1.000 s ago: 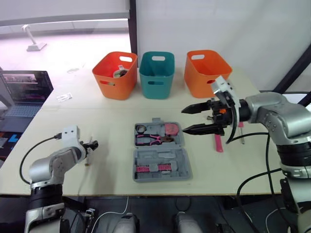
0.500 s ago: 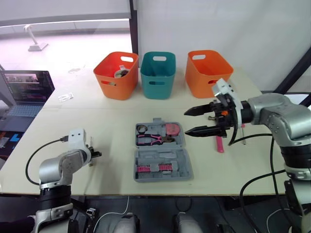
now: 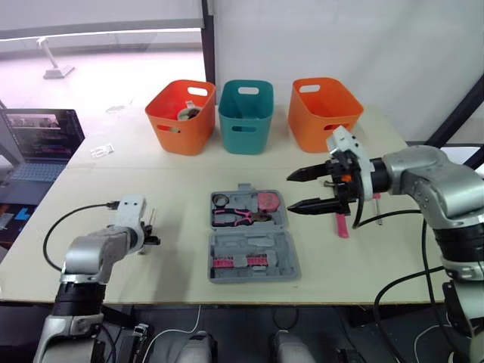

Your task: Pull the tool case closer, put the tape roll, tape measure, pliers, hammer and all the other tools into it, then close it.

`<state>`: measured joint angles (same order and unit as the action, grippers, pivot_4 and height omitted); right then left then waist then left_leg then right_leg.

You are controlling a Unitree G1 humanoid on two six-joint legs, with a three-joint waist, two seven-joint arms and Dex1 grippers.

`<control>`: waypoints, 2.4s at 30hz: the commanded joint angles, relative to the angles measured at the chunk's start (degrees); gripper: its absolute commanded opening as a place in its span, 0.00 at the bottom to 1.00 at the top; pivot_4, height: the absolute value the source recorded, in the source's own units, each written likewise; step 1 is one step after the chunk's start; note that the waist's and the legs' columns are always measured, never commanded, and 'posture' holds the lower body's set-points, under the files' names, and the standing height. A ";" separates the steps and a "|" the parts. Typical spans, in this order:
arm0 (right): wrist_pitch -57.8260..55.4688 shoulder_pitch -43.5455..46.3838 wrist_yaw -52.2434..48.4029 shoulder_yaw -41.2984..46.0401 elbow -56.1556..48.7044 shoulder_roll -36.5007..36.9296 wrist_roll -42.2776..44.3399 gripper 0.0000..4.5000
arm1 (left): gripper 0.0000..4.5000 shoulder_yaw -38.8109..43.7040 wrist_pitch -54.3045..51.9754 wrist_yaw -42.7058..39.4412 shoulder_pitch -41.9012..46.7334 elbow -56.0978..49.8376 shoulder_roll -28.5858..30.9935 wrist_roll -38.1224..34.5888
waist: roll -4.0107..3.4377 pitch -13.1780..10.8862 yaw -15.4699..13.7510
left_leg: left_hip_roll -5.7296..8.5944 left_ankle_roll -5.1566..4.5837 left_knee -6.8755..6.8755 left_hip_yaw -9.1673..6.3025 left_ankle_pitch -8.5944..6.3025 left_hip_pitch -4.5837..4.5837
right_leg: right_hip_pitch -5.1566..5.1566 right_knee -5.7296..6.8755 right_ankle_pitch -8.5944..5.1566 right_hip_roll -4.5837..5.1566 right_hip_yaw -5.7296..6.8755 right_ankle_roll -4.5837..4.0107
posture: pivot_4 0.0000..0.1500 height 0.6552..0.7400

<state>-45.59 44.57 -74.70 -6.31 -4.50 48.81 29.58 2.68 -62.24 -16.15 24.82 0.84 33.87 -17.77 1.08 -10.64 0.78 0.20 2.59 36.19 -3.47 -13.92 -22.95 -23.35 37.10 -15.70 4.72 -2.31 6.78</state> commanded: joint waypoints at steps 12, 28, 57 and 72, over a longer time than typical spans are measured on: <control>-1.22 -5.51 6.00 4.45 -6.99 1.12 1.86 1.00 | 0.01 -19.76 12.25 -38.94 12.54 -3.65 16.92 0.36 | -0.07 -0.04 0.13 | -0.01 0.05 0.06 0.01 0.05 -0.36 | -0.30 0.01 0.00 -0.02 0.02 0.00 | 1.00 1.00; -2.69 -18.66 15.92 6.81 -18.78 2.66 1.08 1.00 | 0.01 -32.60 11.30 -56.23 28.74 1.12 14.80 4.92 | -0.04 -0.06 0.41 | -0.03 0.01 0.14 -0.03 0.05 -0.38 | -0.35 0.18 -0.01 -0.08 0.03 0.02 | 1.00 1.00; -8.64 -25.12 20.97 9.42 -26.05 5.86 8.05 1.00 | 0.01 -50.62 33.80 -68.48 50.91 49.87 -19.32 31.86 | 0.11 -0.18 0.09 | 0.00 -0.88 0.97 -0.04 -0.47 -0.57 | -0.17 0.21 -0.05 -0.10 0.05 0.15 | 1.00 1.00; -8.14 -25.42 21.74 9.27 -26.16 6.09 8.32 1.00 | 0.01 -47.88 34.31 -67.97 48.92 51.59 -23.85 36.00 | 0.11 -0.18 0.05 | 0.00 -0.88 1.00 -0.04 -0.47 -0.57 | -0.16 0.22 -0.05 -0.09 0.04 0.15 | 1.00 1.00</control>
<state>-54.57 18.79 -53.10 1.07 -28.95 54.23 37.34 -46.32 -28.05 -84.25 73.63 53.11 10.44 17.32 1.19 -10.82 0.83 0.20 1.71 37.19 -3.51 -14.39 -23.52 -23.51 37.33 -15.75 4.63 -2.26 6.94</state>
